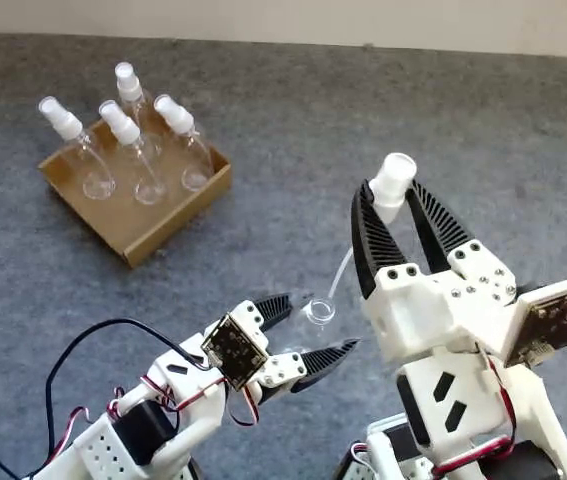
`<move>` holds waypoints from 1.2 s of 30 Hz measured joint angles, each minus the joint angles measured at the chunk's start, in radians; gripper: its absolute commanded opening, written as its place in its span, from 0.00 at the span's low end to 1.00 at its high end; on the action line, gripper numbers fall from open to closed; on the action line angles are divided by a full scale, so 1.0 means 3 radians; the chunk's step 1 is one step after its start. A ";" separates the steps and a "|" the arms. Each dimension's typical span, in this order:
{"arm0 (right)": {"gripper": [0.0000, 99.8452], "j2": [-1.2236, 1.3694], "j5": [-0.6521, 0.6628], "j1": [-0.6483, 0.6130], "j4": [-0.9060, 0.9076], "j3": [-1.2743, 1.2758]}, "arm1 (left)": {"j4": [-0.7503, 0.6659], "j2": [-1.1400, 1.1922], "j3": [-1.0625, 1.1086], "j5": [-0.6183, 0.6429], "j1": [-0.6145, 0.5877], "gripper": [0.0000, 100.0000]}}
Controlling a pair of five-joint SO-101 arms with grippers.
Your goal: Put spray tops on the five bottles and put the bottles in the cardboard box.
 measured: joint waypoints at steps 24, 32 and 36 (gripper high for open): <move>0.02 0.0000 0.0000 -0.0271 0.0292 -0.0261 | -0.0020 0.0000 0.0000 0.0000 0.0000 0.18; 0.02 0.0000 0.0000 -0.0312 0.0292 -0.0005 | -0.0020 0.0000 0.0000 0.0000 0.0000 0.18; 0.02 0.0000 0.0000 -0.0307 0.0292 0.0276 | -0.0205 0.0000 0.0000 0.0000 0.0000 0.18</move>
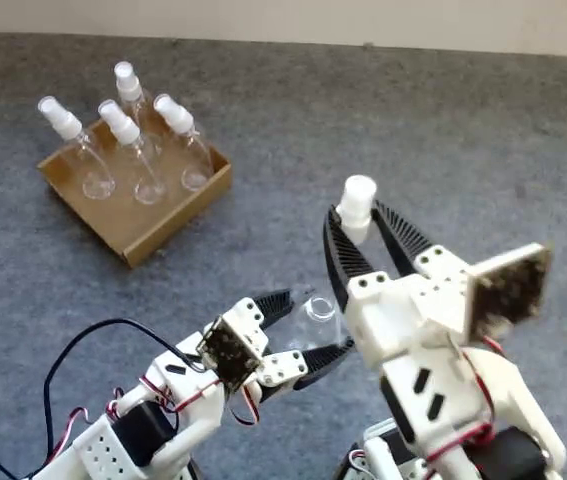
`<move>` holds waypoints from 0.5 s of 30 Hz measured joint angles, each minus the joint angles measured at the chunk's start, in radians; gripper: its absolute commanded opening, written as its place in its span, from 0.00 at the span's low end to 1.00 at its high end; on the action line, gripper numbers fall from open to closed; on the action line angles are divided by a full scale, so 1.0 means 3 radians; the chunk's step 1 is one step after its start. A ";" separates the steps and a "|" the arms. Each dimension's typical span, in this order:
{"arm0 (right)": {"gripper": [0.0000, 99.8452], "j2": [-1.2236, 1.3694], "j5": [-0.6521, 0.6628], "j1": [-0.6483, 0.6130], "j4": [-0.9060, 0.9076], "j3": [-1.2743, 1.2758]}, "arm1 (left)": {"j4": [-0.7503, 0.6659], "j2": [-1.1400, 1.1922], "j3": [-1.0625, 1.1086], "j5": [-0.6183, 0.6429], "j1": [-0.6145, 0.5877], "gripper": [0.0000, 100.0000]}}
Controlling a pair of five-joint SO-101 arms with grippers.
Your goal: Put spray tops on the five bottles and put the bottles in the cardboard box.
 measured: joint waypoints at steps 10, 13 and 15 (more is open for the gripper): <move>0.02 0.0031 0.0020 -0.0092 0.0000 0.0138 | -0.0092 0.0000 0.0000 0.0000 0.0000 0.18; 0.02 0.0010 0.0020 -0.0092 0.0000 -0.0169 | -0.0092 0.0000 0.0000 0.0000 0.0000 0.18; 0.02 -0.0015 0.0020 -0.0092 0.0000 -0.0394 | -0.0092 0.0000 0.0000 0.0000 0.0000 0.18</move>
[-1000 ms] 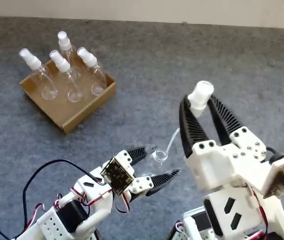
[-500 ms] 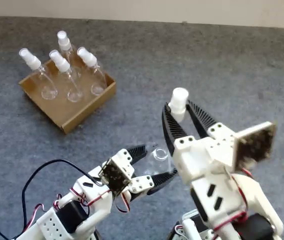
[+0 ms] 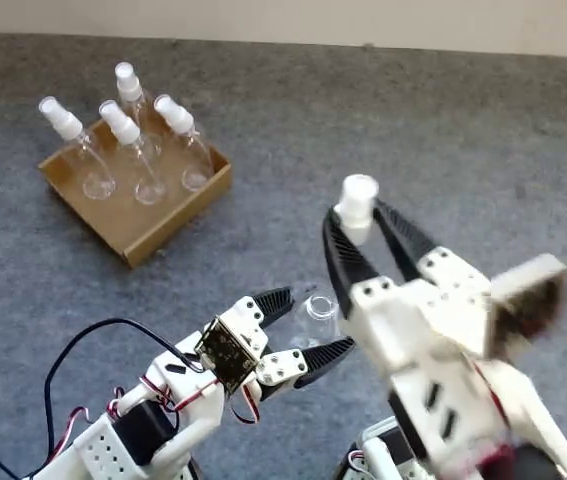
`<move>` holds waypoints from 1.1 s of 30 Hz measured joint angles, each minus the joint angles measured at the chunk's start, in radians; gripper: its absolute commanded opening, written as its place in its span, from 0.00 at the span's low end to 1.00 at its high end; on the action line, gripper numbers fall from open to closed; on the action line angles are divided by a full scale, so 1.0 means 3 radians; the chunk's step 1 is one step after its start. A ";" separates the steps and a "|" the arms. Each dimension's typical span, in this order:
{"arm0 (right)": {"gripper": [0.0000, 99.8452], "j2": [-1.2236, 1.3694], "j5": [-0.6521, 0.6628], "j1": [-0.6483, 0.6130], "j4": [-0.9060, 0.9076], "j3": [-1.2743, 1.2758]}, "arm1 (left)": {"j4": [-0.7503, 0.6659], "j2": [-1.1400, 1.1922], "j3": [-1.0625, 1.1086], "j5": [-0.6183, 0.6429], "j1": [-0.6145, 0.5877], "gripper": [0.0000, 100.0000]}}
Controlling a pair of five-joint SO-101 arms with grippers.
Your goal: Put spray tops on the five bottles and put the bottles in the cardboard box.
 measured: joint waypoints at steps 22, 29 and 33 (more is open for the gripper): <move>0.02 0.0000 0.0000 0.0000 -0.0384 -0.0036 | 0.0036 0.0000 0.0000 0.0000 0.0179 0.18; 0.02 0.0000 0.0000 -0.0005 -0.0414 -0.0010 | 0.0036 0.0000 0.0000 0.0000 0.0179 0.18; 0.02 0.0000 0.0000 0.0092 -0.0414 -0.0010 | 0.0036 0.0000 0.0000 0.0000 0.0179 0.18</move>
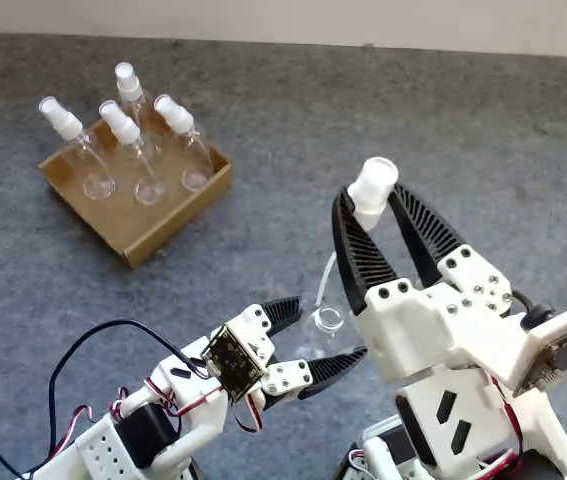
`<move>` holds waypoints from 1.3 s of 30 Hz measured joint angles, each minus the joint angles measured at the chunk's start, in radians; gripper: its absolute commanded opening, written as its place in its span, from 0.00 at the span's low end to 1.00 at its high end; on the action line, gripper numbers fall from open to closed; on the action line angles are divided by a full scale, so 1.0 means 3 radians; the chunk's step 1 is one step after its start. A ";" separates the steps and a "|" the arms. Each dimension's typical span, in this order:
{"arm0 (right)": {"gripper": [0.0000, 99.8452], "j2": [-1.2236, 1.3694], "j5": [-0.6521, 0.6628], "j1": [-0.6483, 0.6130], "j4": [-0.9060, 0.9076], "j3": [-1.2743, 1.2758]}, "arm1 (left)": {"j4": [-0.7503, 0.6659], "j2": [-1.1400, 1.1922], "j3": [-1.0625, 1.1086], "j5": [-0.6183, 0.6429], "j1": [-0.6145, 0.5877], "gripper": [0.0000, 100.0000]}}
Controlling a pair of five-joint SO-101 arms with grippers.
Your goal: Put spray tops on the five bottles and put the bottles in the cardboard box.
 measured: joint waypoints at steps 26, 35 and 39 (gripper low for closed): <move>0.02 -0.0005 0.0000 0.0128 0.0343 -0.0491 | 0.0005 0.0000 0.0000 0.0000 0.0000 0.18; 0.02 -0.0118 0.0000 0.0128 0.0384 -0.0164 | 0.0005 0.0000 0.0000 0.0000 0.0000 0.18; 0.02 -0.0419 0.0000 0.0128 0.0368 0.0256 | 0.0005 0.0000 0.0000 0.0000 0.0000 0.18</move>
